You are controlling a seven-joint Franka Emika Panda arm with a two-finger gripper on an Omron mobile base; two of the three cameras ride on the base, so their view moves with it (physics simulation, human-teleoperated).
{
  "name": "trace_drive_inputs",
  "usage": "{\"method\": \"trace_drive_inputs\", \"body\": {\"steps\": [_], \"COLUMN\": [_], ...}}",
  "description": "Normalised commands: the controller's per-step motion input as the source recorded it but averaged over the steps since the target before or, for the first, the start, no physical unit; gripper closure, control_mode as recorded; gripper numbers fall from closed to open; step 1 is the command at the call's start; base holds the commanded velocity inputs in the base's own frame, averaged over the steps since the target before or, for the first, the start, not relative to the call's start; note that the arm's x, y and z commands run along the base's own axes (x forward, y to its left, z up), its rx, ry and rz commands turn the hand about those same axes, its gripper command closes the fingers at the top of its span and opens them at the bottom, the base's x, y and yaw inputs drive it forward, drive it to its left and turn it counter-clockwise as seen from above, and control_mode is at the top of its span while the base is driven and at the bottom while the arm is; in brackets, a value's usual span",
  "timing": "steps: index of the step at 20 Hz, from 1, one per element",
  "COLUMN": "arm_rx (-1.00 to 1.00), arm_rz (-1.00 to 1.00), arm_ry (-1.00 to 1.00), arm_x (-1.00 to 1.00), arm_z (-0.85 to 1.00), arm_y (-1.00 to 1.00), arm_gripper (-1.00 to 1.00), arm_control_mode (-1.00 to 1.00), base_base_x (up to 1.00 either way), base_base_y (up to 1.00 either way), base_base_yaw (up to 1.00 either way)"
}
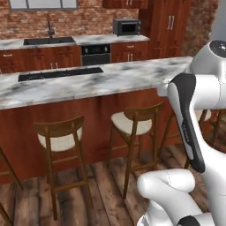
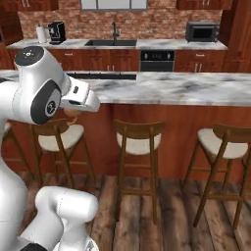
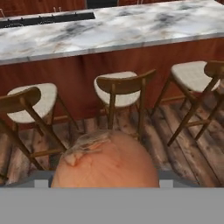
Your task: Place the liquor on the top shelf of the fridge to keep it out of children's reach, and place the onion and apple on lower shelves for easy access.
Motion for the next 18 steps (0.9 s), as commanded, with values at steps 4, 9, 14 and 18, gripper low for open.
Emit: {"method": "trace_drive_inputs", "body": {"steps": [4,9,14,18], "arm_rx": [0.00,0.00,0.00,0.00], "arm_rz": [0.00,0.00,0.00,0.00], "arm_ry": [0.00,0.00,0.00,0.00], "arm_x": [0.00,0.00,0.00,0.00], "arm_z": [0.00,0.00,0.00,0.00], "arm_y": [0.00,0.00,0.00,0.00], "arm_gripper": [1.00,1.00,1.00,1.00], "arm_control_mode": [1.00,1.00,1.00,1.00], "base_base_x": [-0.45,-0.08,0.00,0.00], "base_base_y": [-0.67,-0.73,-0.78,-0.79], "base_base_yaw": [-0.47,-0.56,-0.58,-0.57]}}
